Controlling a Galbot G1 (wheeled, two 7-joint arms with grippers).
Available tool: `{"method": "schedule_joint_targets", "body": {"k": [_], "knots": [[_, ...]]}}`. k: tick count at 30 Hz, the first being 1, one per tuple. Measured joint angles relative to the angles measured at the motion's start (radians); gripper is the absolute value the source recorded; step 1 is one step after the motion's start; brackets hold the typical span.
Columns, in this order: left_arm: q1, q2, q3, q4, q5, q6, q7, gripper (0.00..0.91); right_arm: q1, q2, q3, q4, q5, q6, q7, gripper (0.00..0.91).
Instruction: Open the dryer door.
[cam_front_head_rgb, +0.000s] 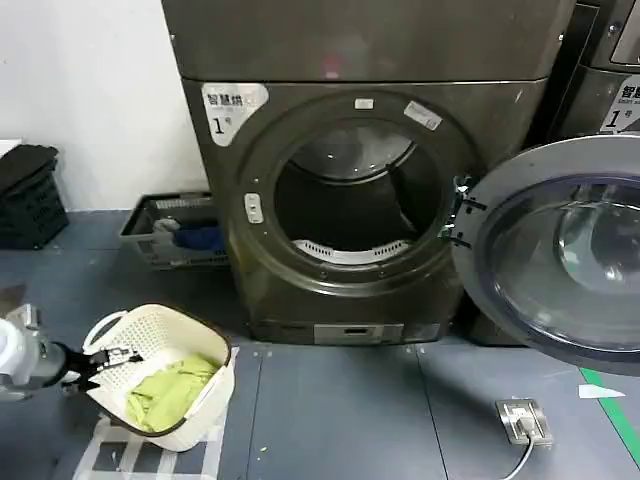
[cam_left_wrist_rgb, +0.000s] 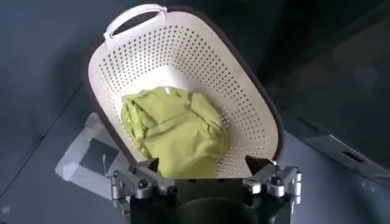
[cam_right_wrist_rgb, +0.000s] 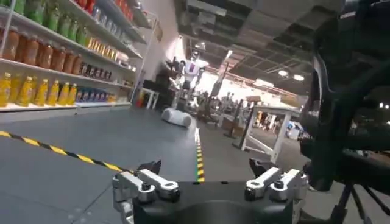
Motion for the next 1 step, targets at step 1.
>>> {"method": "schedule_joint_targets", "body": {"k": [1], "knots": [[0.000,0.000,0.000,0.000,0.000,0.000,0.000,0.907,0.000,0.000,0.000,0.000,0.000,0.000,0.000,0.907]]}}
